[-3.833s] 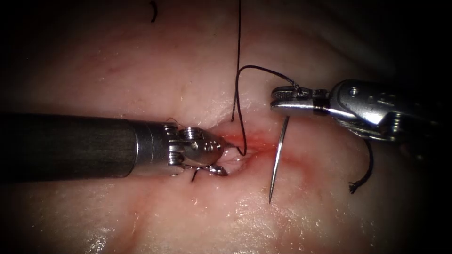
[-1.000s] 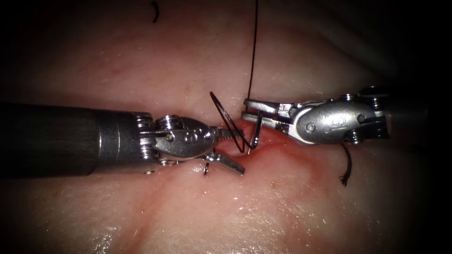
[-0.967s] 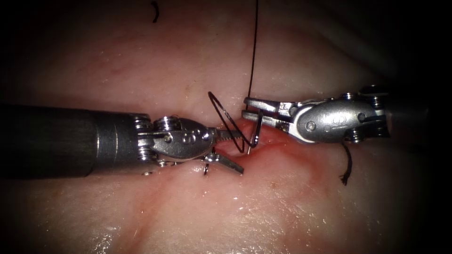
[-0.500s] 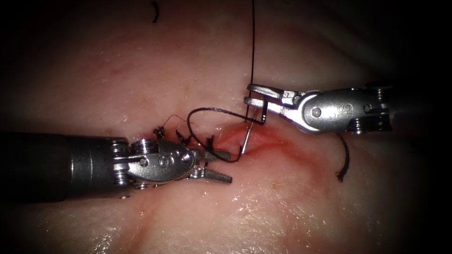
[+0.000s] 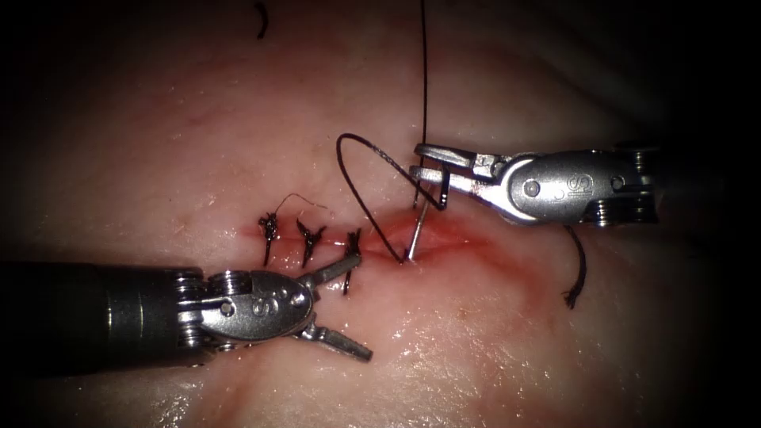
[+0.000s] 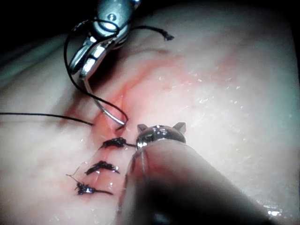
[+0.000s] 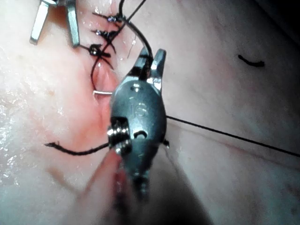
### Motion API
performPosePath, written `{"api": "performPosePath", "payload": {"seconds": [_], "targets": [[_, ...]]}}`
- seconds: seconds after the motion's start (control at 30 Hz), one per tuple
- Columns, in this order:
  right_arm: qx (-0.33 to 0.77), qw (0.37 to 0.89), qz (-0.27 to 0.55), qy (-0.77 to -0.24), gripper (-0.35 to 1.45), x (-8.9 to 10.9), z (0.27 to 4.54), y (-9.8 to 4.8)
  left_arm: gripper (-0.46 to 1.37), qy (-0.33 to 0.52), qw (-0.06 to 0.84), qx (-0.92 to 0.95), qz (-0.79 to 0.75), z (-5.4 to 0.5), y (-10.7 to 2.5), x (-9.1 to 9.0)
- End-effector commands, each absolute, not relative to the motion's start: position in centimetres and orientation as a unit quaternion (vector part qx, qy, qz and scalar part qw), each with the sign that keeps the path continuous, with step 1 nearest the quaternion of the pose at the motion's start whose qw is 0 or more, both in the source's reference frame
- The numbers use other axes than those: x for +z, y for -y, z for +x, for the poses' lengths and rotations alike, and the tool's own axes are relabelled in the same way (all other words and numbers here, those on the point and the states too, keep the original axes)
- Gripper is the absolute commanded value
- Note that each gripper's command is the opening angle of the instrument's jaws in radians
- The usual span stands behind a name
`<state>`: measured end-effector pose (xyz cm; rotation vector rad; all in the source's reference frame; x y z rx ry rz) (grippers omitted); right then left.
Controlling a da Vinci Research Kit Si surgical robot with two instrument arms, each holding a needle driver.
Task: Wound Closure
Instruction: Throw the needle through the bottom of the incision
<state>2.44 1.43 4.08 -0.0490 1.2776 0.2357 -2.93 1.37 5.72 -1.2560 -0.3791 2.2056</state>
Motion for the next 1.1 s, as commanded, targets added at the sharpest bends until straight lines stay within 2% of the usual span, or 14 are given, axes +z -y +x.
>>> {"api": "performPosePath", "payload": {"seconds": [0.03, 0.1, 1.1], "targets": [[0.116, 0.796, -0.017, -0.594, -0.35, 4.09, 2.45, -1.43, -0.25, 0.145, 0.281, 0.822, -0.474, -2.95, -1.37, 5.72], [0.122, 0.797, -0.009, -0.591, -0.35, 4.09, 2.46, -1.45, -0.35, 0.144, 0.283, 0.815, -0.485, -2.99, -1.39, 5.74], [0.170, 0.794, 0.055, -0.581, -0.35, 4.11, 2.57, -1.62, -0.35, 0.151, 0.278, 0.814, -0.487, -2.97, -1.33, 6.03]]}}
